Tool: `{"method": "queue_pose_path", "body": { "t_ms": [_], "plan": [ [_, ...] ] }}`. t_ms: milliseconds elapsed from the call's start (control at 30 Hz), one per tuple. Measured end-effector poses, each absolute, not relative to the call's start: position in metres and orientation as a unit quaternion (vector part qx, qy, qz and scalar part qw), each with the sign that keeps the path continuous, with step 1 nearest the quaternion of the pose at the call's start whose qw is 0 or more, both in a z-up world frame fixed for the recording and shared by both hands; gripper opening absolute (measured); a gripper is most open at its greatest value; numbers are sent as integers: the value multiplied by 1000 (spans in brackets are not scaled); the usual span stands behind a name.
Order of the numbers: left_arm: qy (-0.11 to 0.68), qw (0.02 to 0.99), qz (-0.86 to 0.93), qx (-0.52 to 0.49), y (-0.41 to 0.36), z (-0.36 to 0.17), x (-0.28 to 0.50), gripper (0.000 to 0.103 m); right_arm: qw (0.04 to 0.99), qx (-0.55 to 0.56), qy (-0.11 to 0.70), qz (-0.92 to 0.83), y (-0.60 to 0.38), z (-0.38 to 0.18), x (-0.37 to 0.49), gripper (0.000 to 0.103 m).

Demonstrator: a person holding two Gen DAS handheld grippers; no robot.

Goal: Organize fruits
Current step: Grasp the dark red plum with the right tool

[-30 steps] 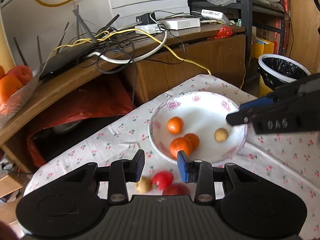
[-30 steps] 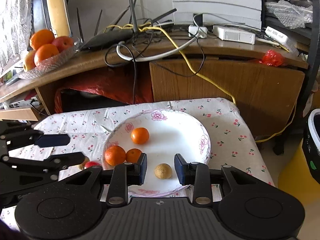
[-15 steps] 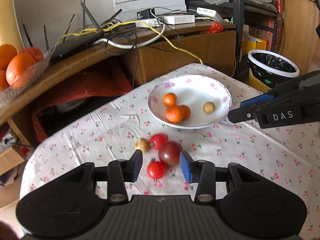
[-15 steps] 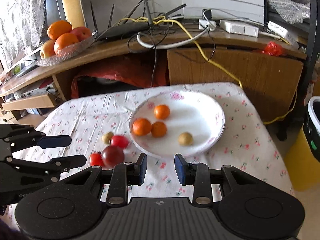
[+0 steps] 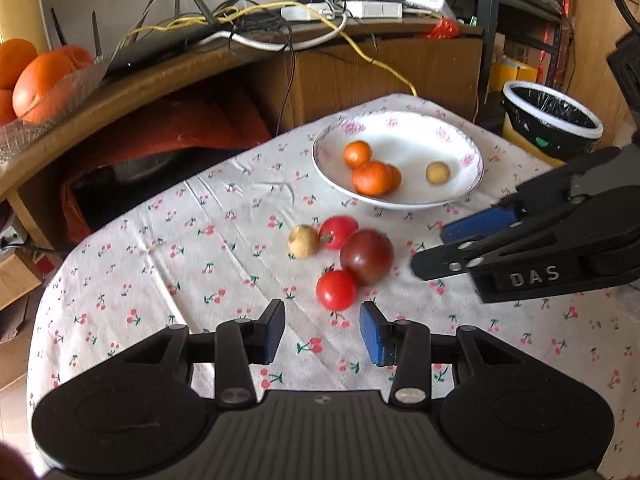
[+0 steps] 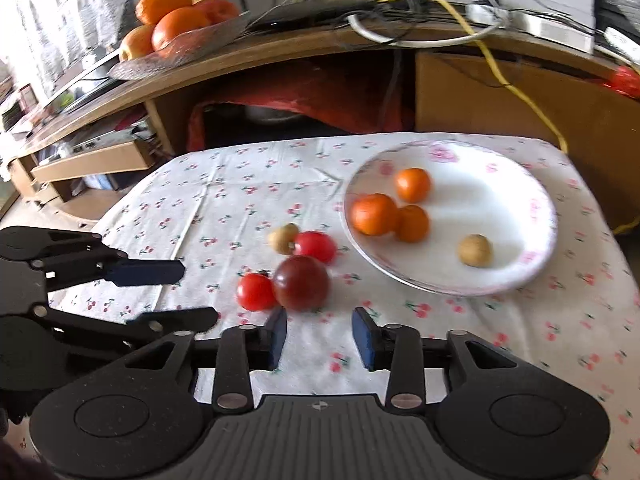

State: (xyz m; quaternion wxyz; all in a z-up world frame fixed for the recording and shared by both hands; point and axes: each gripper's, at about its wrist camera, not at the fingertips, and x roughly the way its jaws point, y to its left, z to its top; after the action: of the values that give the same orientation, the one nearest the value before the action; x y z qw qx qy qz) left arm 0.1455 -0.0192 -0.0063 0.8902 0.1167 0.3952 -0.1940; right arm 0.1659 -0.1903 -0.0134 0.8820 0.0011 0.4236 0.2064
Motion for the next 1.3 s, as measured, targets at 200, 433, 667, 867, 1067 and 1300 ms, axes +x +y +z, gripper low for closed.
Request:
{"method": "queue_pose_path", "body": {
  "t_ms": [200, 433, 667, 867, 1067, 1300],
  "plan": [
    [394, 887, -206, 120, -22, -6, 148, 50, 879, -4, 425, 217, -179, -20, 182, 35],
    [403, 881, -215, 124, -26, -11, 150, 50, 870, 37, 438, 224, -178, -28, 200, 35],
    [404, 879, -220, 126, -31, -14, 153, 50, 861, 65, 451, 225, -180, -33, 206, 37],
    [403, 880, -217, 127, -32, -17, 159, 50, 858, 71, 461, 216, -188, -30, 204, 34],
    [403, 881, -218, 116, -36, -21, 167, 50, 863, 58, 462, 196, -205, -21, 192, 34],
    [405, 878, -224, 119, -48, -31, 171, 50, 862, 51, 473, 175, -229, -19, 179, 34]
  ]
}}
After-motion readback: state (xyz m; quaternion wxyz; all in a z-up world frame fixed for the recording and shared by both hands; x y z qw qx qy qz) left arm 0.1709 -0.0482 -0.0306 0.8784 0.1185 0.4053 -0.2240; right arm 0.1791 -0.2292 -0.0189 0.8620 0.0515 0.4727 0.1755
